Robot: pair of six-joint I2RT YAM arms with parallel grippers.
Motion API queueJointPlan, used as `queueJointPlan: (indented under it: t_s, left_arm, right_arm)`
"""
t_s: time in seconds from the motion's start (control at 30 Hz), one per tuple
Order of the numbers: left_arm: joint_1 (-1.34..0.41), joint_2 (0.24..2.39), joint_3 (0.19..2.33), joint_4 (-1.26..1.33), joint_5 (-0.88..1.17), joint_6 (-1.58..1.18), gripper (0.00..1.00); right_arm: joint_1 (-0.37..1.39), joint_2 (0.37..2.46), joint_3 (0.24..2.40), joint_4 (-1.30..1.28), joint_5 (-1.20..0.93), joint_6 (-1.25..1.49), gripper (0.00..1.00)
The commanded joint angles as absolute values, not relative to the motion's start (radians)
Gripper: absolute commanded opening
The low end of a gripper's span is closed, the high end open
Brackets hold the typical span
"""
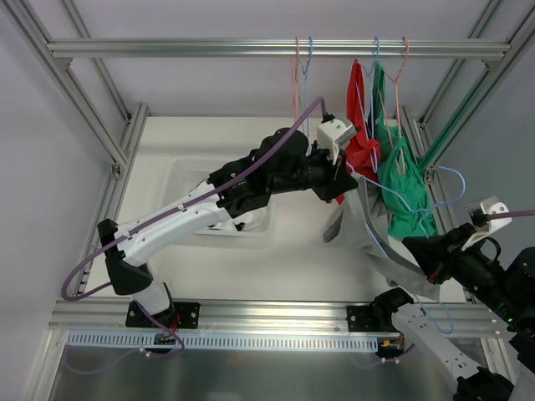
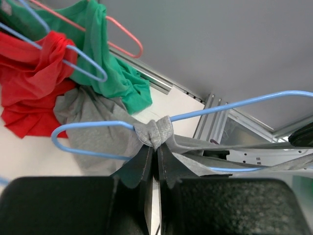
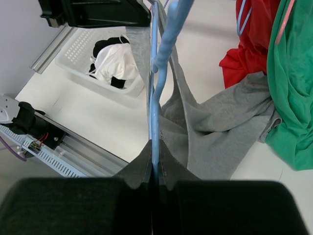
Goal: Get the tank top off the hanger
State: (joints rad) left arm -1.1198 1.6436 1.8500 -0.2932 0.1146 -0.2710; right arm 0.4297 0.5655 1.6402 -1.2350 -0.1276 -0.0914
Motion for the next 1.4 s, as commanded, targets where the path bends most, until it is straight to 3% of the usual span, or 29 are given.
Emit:
queueJointPlan:
  t_s: [0.0, 0.23, 0.47, 0.57, 0.6, 0.7, 0.73, 0.77, 0.8, 0.93, 0.97, 1.03, 1.07, 1.1, 1.2, 1.23, 1.37]
  left_arm:
    - [-1.126, 1.549, 1.803, -0.253, 0.023, -0.247, 0.0]
    - [-1.121, 1.433, 1.664, -0.255, -0.395, -0.298, 0.0]
    - [-1.108, 1.445, 1.618, -0.252, -0.269, -0.339, 0.0]
    - [-1.111, 1.453, 1.594, -0.19, -0.024, -0.286, 0.0]
    - [-1.121, 1.453, 1.565, -0.167, 0.123, -0.273, 0.0]
    - [-1.156, 1.433, 1.456, -0.089, 0.274, -0.218, 0.0]
    - [-1.182, 1.41, 1.421, -0.066, 0.347, -0.203, 0.0]
    - [-1.193, 1.398, 1.378, -0.013, 0.373, -0.189, 0.0]
    - [-1.201, 1.384, 1.296, 0.012, 0.396, -0.19, 0.0]
    - [-1.21, 1.312, 1.125, 0.109, 0.419, -0.227, 0.0]
    - [-1.212, 1.304, 1.076, 0.107, 0.346, -0.242, 0.0]
    - [-1.21, 1.29, 1.036, 0.08, 0.223, -0.276, 0.0]
    - [-1.21, 1.287, 1.007, 0.066, 0.121, -0.287, 0.0]
    - [-1.21, 1.287, 0.996, 0.037, 0.08, -0.299, 0.03]
    - [-1.21, 1.276, 0.957, 0.017, 0.031, -0.328, 0.13]
    - [-1.21, 1.272, 0.95, 0.015, 0.023, -0.336, 0.21]
    - [-1.212, 1.223, 0.927, -0.038, -0.037, -0.347, 0.73]
  right_arm:
    - [0.431, 0.551, 1.632, -1.206, -0.139, -0.109, 0.0]
    - [0.431, 0.427, 1.599, -1.239, -0.26, -0.218, 0.0]
    - [0.452, 0.319, 1.626, -1.146, -0.313, -0.235, 0.0]
    - [0.462, 0.301, 1.544, -0.99, -0.256, -0.206, 0.0]
    - [0.462, 0.289, 1.495, -0.821, -0.192, -0.149, 0.0]
    - [0.46, 0.229, 1.219, -0.463, -0.15, -0.074, 0.0]
    - [0.462, 0.216, 1.147, -0.193, -0.128, -0.043, 0.0]
    - [0.462, 0.207, 1.078, -0.055, -0.118, -0.037, 0.0]
    - [0.46, 0.201, 0.942, 0.245, -0.089, -0.025, 0.0]
    - [0.46, 0.28, 0.753, 0.779, -0.011, -0.031, 0.0]
    - [0.46, 0.305, 0.756, 0.794, -0.012, -0.07, 0.0]
    - [0.46, 0.348, 0.866, 0.537, -0.052, -0.097, 0.0]
    - [0.457, 0.363, 0.927, 0.388, -0.067, -0.103, 0.0]
    - [0.46, 0.379, 0.995, 0.065, -0.099, -0.104, 0.0]
    - [0.46, 0.443, 1.172, -0.339, -0.086, -0.095, 0.0]
    - [0.46, 0.455, 1.196, -0.392, -0.074, -0.094, 0.0]
    - [0.46, 0.531, 1.261, -0.55, 0.011, -0.103, 0.0]
